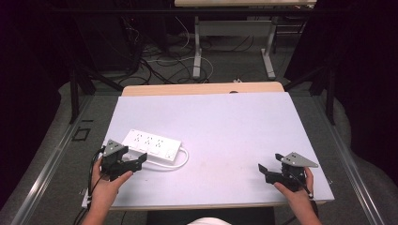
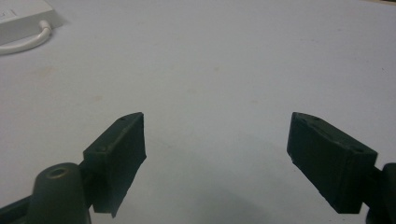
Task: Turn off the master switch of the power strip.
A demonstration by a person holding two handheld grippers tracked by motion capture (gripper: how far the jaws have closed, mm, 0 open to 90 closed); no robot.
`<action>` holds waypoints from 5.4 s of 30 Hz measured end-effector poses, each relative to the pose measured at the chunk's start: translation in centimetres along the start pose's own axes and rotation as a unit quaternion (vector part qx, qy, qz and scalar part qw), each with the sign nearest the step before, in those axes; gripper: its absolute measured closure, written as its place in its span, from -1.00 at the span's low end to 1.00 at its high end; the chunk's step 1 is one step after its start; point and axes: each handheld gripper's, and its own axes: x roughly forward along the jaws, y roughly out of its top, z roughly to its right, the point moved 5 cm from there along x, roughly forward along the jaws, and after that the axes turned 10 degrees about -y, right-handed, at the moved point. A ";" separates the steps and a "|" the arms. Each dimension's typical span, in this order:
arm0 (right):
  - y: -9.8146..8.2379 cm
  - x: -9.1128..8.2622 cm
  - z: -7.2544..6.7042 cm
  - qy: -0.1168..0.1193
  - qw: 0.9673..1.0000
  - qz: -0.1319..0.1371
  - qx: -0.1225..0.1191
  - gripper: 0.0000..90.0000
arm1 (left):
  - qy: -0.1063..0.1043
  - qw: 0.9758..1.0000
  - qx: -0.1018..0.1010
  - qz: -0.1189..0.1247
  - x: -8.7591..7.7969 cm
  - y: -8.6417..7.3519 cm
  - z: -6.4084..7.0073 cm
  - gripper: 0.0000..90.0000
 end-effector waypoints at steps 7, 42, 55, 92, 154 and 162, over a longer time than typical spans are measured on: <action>0.0 0.1 0.0 0.000 1.000 -0.001 0.002 -0.59 | -0.011 1.000 0.001 -0.002 0.0 1.5 0.3 -0.61; -0.2 0.3 0.0 0.008 1.000 -0.006 -0.002 -0.59 | -0.038 0.996 0.013 -0.080 1.0 6.4 2.5 -0.09; -0.3 0.3 0.0 0.009 1.000 -0.009 -0.001 -0.59 | -0.046 0.993 0.005 -0.107 1.4 7.5 3.1 0.29; -0.4 0.4 0.0 0.010 1.000 -0.014 -0.001 -0.59 | -0.047 0.985 -0.016 -0.168 4.4 7.5 4.6 1.00; -0.6 0.5 -0.1 0.018 1.000 -0.016 -0.001 -0.59 | -0.047 0.970 -0.002 -0.237 10.2 3.5 5.6 1.00; -0.6 0.5 -0.1 0.022 1.000 -0.018 -0.008 -0.59 | -0.025 0.970 0.007 -0.241 10.3 3.3 6.0 1.00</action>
